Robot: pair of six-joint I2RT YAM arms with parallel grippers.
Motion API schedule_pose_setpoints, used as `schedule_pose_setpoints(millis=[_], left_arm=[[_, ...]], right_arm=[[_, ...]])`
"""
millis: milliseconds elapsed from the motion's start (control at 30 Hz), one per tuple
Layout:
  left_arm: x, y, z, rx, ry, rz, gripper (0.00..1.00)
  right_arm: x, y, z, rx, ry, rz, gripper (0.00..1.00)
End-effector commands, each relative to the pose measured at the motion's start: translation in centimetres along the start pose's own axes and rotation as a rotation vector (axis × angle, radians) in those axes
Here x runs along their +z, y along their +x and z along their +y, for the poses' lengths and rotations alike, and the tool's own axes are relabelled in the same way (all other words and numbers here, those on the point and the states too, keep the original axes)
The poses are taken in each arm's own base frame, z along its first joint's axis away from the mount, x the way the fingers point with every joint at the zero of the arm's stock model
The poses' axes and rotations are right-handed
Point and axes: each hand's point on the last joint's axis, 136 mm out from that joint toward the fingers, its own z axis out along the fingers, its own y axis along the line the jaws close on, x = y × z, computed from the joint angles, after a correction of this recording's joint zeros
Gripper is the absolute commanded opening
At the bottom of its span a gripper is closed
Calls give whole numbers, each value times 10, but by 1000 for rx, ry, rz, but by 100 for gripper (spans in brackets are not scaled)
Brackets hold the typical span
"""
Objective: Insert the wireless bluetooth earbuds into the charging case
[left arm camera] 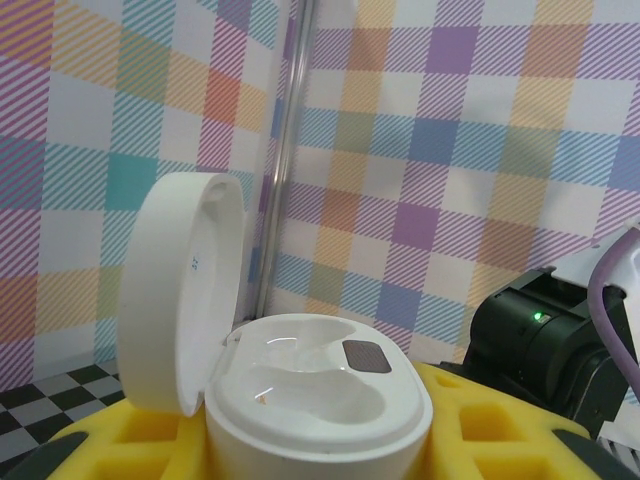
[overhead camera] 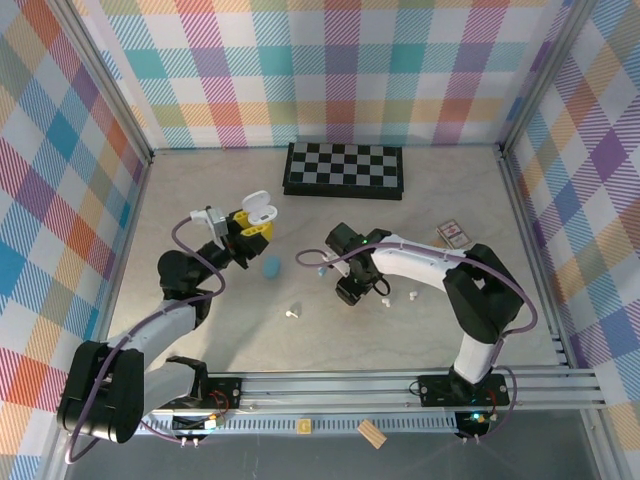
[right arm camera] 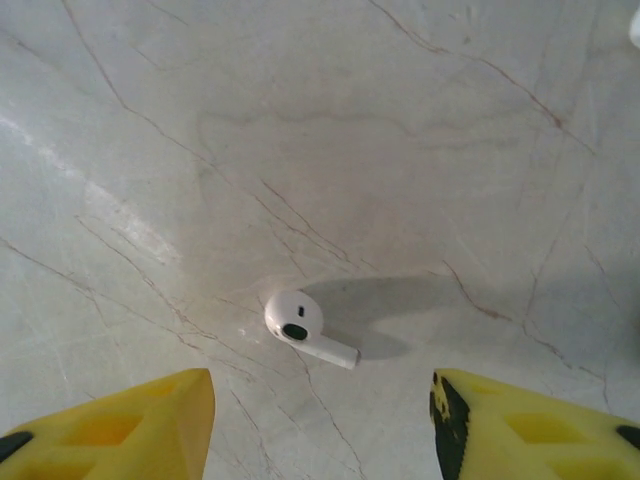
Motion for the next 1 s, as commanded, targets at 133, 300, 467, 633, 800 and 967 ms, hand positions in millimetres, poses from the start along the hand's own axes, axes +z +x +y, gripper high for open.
schedule_pose_setpoints(millis=[133, 300, 467, 633, 800, 967], left_arm=[[-5, -4, 0, 24, -8, -21, 34], [-4, -4, -2, 27, 5, -17, 35], [-4, -3, -3, 22, 9, -7, 35], [-4, -3, -5, 30, 20, -4, 35], [-3, -3, -6, 35, 26, -2, 35], [0, -2, -9, 35, 47, 4, 35]], right_arm=[[7, -5, -4, -48, 36, 49, 57], [17, -13, -12, 11, 83, 71, 56], [13, -17, -34, 87, 144, 69, 54], [-13, -28, -26, 134, 23, -60, 57], [-40, -22, -38, 327, -81, -190, 62], [-53, 14, -76, 699, -159, -254, 63]])
